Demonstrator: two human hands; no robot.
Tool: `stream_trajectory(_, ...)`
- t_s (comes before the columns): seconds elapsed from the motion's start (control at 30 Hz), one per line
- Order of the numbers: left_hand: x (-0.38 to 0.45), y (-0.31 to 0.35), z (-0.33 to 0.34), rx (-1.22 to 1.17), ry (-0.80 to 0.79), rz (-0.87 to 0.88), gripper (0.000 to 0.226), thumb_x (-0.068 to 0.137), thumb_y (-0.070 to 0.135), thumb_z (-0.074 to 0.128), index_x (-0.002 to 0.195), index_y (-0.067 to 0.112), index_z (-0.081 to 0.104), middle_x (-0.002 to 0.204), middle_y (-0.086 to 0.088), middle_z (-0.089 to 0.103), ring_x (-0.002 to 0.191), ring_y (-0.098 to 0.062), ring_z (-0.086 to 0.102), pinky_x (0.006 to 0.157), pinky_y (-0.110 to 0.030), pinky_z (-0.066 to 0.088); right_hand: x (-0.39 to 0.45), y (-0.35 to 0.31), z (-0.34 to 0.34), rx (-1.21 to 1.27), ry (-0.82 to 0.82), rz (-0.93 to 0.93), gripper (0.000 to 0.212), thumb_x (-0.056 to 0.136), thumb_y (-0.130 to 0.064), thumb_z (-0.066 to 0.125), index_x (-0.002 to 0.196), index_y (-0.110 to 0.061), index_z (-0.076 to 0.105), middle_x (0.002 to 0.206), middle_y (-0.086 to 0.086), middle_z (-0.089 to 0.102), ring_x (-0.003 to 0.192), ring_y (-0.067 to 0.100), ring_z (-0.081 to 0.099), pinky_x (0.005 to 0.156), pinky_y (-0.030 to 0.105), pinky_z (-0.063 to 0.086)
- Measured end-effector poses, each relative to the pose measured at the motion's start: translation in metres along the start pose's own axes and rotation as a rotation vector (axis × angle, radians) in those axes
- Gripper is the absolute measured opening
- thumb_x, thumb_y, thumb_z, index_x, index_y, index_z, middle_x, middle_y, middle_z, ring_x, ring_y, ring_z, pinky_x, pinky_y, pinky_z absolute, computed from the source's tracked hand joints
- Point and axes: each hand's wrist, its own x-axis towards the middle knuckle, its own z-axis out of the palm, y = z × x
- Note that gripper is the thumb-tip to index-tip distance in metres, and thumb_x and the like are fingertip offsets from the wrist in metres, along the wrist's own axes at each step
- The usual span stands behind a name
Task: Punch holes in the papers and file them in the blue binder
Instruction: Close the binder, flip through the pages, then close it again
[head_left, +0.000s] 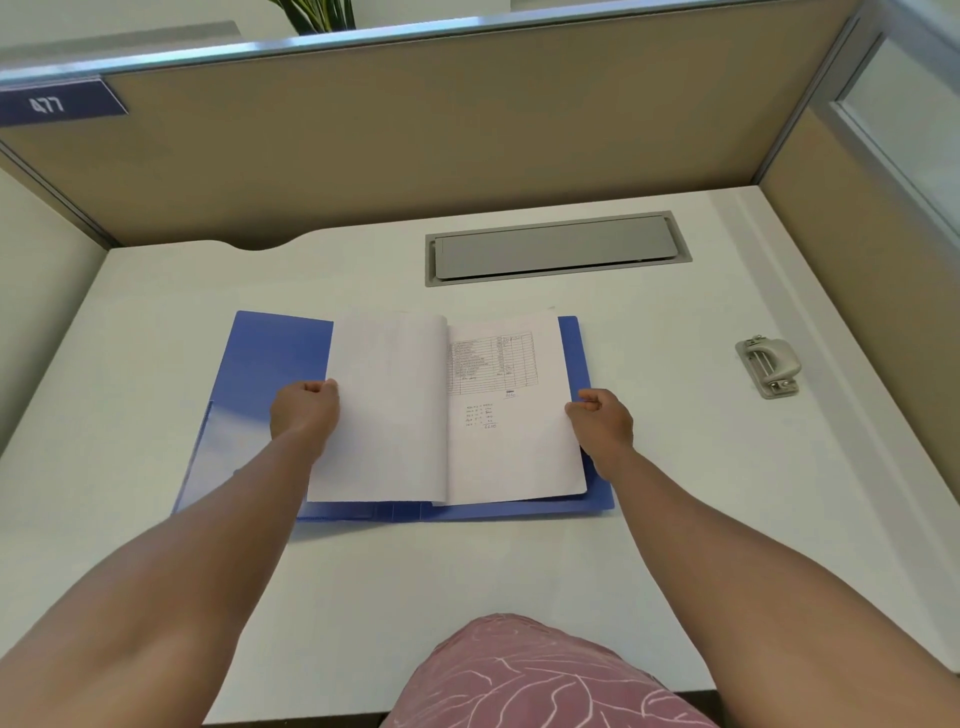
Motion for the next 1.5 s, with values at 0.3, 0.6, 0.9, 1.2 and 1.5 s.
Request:
stream_trajectory(0.3,-0.027,0.016,0.025,-0.154,-0.267,0.381,0.016,0.099,0.028,0.056,0.115,0.027,0.060,0.091,0.001,0.059,0.080,-0.012,0.054,0.062,-0.022,0.043,-0.010,-0.022,0.005,0.289,-0.111,0.022,0.023,0.095,-0.038,0.052,0.090,-0.022,0.067,0.098,-0.001,0.072,0.083,0.017,0.065,0.077,0.033,0.054)
stream_trajectory(0.6,-0.056,0.047,0.063,-0.053,-0.605,0.499,0.026,0.103,0.015,0.048,0.115,0.021,0.070,0.107,0.003,0.064,0.078,-0.011,0.056,0.065,-0.015,0.049,-0.020,-0.036,0.011,0.295,-0.363,-0.015,0.026,0.097,-0.039,0.050,0.102,-0.027,0.072,0.103,-0.010,0.073,0.083,0.016,0.067,0.074,0.034,0.060)
stream_trajectory(0.9,-0.075,0.062,0.084,0.056,-0.588,0.529,0.062,0.082,0.074,0.056,0.116,0.024,0.071,0.124,0.007,0.066,0.115,-0.011,0.057,0.097,-0.035,0.047,-0.024,-0.039,0.020,0.099,-0.477,-0.047,0.040,0.097,-0.053,0.046,0.122,-0.030,0.066,0.127,-0.005,0.062,0.097,0.018,0.067,0.081,0.032,0.057)
stream_trajectory(1.2,-0.074,0.052,0.091,0.065,-0.593,0.523,0.058,0.082,0.070,0.060,0.117,0.024,0.070,0.129,0.005,0.065,0.123,-0.017,0.055,0.103,-0.043,0.047,-0.022,-0.036,0.023,0.085,-0.468,-0.048,0.043,0.097,-0.052,0.046,0.124,-0.025,0.066,0.123,-0.005,0.066,0.098,0.019,0.068,0.084,0.035,0.058)
stream_trajectory(1.5,-0.074,0.050,0.090,0.019,-0.616,0.496,0.045,0.092,0.054,0.060,0.123,0.021,0.067,0.133,0.002,0.062,0.125,-0.016,0.052,0.097,-0.031,0.040,-0.020,-0.031,0.023,0.102,-0.450,-0.045,0.036,0.096,-0.049,0.050,0.121,-0.027,0.064,0.117,-0.007,0.067,0.096,0.020,0.069,0.084,0.038,0.059)
